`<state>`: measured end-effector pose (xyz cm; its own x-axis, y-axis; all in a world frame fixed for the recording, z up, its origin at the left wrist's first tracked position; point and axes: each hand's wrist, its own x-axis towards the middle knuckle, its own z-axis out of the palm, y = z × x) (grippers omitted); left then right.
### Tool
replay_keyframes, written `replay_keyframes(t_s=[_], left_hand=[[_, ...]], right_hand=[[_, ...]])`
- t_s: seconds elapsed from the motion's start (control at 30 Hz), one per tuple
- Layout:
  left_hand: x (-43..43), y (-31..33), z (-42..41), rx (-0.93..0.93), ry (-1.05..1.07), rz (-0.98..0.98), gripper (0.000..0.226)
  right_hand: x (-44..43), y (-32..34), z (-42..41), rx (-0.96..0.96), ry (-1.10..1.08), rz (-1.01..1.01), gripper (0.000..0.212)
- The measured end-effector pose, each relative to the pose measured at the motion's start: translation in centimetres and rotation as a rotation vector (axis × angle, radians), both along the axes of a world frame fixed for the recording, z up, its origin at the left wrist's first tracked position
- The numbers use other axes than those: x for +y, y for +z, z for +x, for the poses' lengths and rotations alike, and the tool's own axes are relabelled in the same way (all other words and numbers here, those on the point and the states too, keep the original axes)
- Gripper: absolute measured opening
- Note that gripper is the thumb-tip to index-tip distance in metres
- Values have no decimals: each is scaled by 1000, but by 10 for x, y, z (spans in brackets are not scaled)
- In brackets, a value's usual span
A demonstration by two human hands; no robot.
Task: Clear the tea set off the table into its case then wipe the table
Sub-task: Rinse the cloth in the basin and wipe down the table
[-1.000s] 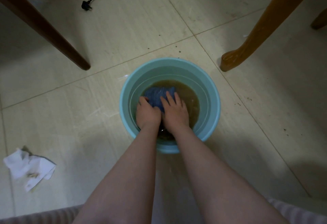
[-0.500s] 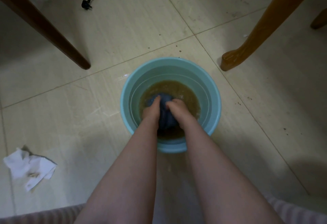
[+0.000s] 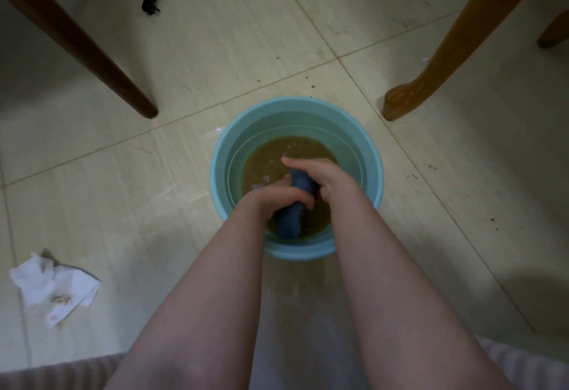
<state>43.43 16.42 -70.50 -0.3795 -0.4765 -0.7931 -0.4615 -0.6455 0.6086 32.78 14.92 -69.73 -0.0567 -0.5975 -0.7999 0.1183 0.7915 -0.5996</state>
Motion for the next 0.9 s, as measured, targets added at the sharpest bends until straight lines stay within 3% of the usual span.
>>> replay_keyframes(t_s=[0.07, 0.1, 0.2, 0.3, 0.4, 0.5, 0.67, 0.8, 0.9], left_hand=[[-4, 5, -2, -17, -51, -35, 18], [-8, 10, -3, -27, -90, -24, 15], [-25, 22, -3, -161, -331, -13, 33], [-36, 21, -1, -246, -535, -257, 52], [-26, 22, -7, -260, -541, -449, 34], [-19, 23, -14, -232, -417, -557, 16], [-17, 17, -17, -254, -109, -529, 40], [-15, 17, -20, -343, -215, -573, 32], [-21, 19, -15, -222, -246, -481, 23]], right_hand=[[5, -8, 3, -55, -206, -127, 9], [7, -9, 4, -85, -293, -177, 7], [8, -6, 7, -193, -467, -254, 7], [7, 6, 11, -241, -542, -235, 30], [1, 15, 14, -121, -576, -222, 45], [-3, 20, 14, -73, -684, -186, 42], [-13, 21, 11, -47, -790, -183, 34], [-14, 13, 8, -73, -833, -127, 33], [-16, 8, 6, -141, -888, -69, 34]])
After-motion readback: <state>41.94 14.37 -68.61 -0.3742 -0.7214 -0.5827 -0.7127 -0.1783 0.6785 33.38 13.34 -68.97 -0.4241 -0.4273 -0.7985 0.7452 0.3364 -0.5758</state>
